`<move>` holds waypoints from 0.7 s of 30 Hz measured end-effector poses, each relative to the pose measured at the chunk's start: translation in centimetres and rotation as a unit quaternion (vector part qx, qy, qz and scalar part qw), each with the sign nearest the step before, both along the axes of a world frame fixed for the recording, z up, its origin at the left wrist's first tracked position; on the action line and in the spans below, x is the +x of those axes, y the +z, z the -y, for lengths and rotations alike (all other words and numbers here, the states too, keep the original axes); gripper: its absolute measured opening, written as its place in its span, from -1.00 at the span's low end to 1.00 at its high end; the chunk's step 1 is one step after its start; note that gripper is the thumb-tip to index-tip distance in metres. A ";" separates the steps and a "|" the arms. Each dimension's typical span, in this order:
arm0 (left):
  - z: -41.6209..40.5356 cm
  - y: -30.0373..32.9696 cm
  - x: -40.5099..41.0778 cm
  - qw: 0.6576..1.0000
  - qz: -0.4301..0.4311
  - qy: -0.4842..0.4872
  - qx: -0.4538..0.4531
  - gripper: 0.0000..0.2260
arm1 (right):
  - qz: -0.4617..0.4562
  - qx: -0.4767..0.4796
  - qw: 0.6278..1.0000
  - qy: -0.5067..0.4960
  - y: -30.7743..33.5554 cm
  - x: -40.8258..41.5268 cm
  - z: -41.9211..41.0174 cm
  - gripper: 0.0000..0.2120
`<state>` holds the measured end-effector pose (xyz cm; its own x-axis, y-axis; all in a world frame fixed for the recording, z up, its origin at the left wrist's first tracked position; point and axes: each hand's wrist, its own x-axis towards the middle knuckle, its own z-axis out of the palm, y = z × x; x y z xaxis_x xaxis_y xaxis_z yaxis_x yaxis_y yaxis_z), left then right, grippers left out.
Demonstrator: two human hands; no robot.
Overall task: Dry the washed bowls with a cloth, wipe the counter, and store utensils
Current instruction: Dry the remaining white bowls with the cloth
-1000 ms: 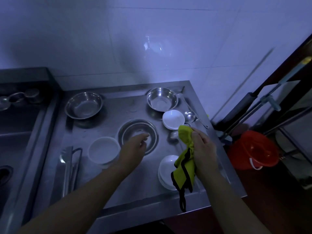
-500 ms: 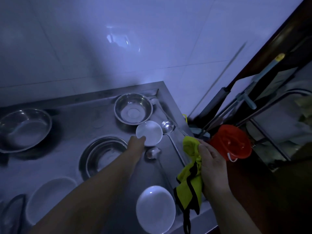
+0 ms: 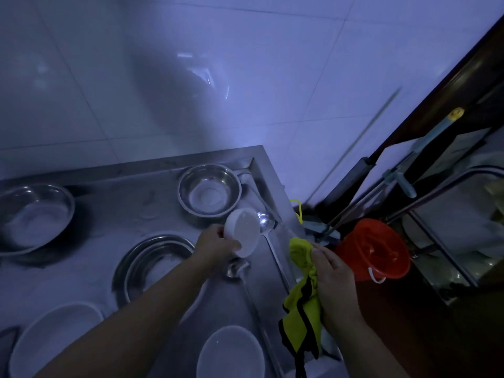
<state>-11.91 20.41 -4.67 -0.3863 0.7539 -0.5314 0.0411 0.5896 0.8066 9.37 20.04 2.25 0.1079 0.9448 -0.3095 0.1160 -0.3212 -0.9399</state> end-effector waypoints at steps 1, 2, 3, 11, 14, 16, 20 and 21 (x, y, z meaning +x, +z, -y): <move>0.2 0.7 0.3 0.998 -0.048 -0.021 0.025 -0.69 | 0.002 0.006 1.000 0.010 -0.2 0.3 -0.5 -0.79; 0.3 1.4 0.5 0.994 -0.090 -0.042 0.049 -0.64 | 0.005 0.013 1.000 0.023 -0.3 0.6 -1.0 -0.77; 0.3 2.0 0.8 0.985 -0.140 -0.065 0.073 -0.62 | 0.008 0.021 0.999 0.039 -0.4 0.9 -1.5 -0.74; 0.3 7.9 5.0 0.894 -0.400 -0.146 0.140 -0.49 | 0.000 0.036 0.983 0.178 0.2 5.2 -6.0 -0.68; 0.6 10.0 6.6 0.879 -0.434 -0.131 0.150 -0.47 | -0.005 0.049 0.974 0.222 1.2 6.8 -7.5 -0.70; 0.9 11.3 7.7 0.875 -0.450 -0.101 0.147 -0.46 | -0.012 0.069 0.968 0.242 2.1 7.5 -8.3 -0.76; 1.5 13.8 9.7 0.891 -0.421 -0.026 0.167 -0.50 | -0.037 0.103 0.955 0.276 4.5 8.1 -9.3 -0.96; 1.6 14.3 10.1 0.900 -0.401 -0.010 0.173 -0.51 | -0.043 0.117 0.951 0.283 5.1 8.1 -9.5 -0.96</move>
<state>-1.79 18.83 9.65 -0.5259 0.8313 0.1800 0.6986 0.3014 0.6489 17.44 29.52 7.37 -0.4549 0.8880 -0.0678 0.1266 -0.0108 -0.9919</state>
